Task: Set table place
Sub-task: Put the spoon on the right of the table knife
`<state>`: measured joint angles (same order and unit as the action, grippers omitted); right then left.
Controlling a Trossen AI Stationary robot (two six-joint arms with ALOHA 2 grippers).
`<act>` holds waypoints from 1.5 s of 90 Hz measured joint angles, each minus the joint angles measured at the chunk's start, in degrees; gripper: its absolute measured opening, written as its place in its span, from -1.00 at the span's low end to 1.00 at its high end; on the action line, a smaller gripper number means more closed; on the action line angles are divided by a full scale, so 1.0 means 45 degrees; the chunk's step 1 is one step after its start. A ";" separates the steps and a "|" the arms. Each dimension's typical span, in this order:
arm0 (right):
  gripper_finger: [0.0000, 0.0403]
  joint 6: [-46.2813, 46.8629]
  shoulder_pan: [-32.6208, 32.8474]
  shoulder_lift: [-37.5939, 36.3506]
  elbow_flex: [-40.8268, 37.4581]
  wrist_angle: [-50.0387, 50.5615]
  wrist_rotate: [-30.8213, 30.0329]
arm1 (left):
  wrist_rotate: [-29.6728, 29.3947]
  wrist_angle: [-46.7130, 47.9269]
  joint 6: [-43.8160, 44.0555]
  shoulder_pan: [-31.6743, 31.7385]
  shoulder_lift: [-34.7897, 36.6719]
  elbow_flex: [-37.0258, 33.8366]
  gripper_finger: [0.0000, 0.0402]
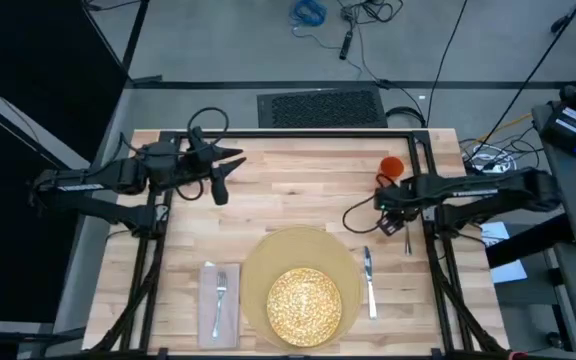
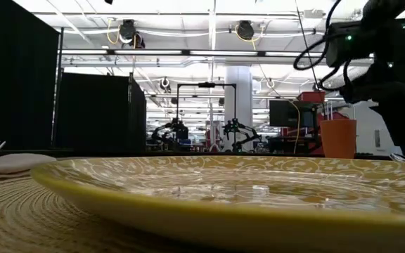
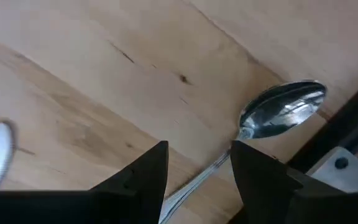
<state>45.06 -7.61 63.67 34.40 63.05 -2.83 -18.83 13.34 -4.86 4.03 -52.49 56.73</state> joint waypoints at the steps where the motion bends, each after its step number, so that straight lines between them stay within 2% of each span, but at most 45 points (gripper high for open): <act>1: -0.21 -0.0052 -0.0007 0.0028 -0.0044 -0.0065 0.0001 | 0.0000 0.0000 0.0000 0.0000 0.0000 0.0000 -0.60; 14: -0.21 -0.0286 -0.0350 0.0171 -0.0582 -0.0702 0.0632 | 0.0013 0.0004 -0.0004 0.0000 0.0000 0.0000 -0.60; 30: -0.21 -0.0004 -0.0664 0.0167 -0.0682 -0.0821 0.0704 | 0.0064 0.0058 -0.0004 0.0000 0.0000 0.0000 -0.60; 42: -0.21 0.0118 -0.1218 0.0167 -0.0682 -0.0826 0.0616 | 0.0073 0.0061 -0.0005 0.0000 0.0000 0.0000 -0.60; 57: -0.21 -0.0705 -0.1833 0.0167 -0.0682 -0.0850 0.0584 | 0.0073 0.0160 -0.0005 -0.0005 0.0000 0.0000 -0.60; 69: -0.21 -0.0471 -0.2352 0.0167 -0.0682 -0.0855 -0.0398 | 0.0070 0.0155 -0.0005 -0.0005 0.0000 0.0000 -0.60; 98: -0.21 -0.0467 -0.3705 0.0216 -0.0682 -0.0857 -0.0430 | 0.0117 0.0155 0.0010 -0.0010 0.0000 0.0000 -0.60; 116: -0.21 -0.0764 -0.4466 0.0973 -0.0747 -0.0965 -0.0374 | 0.0121 0.0153 0.0005 -0.0010 0.0000 0.0000 -0.60; 135: -0.21 -0.0959 -0.4559 0.1476 -0.0750 -0.1359 -0.0278 | 0.0121 0.0155 0.0005 -0.0010 0.0000 0.0000 -0.60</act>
<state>40.74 -28.12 70.32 31.03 56.93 -4.08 -18.28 14.04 -4.84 3.99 -52.49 56.73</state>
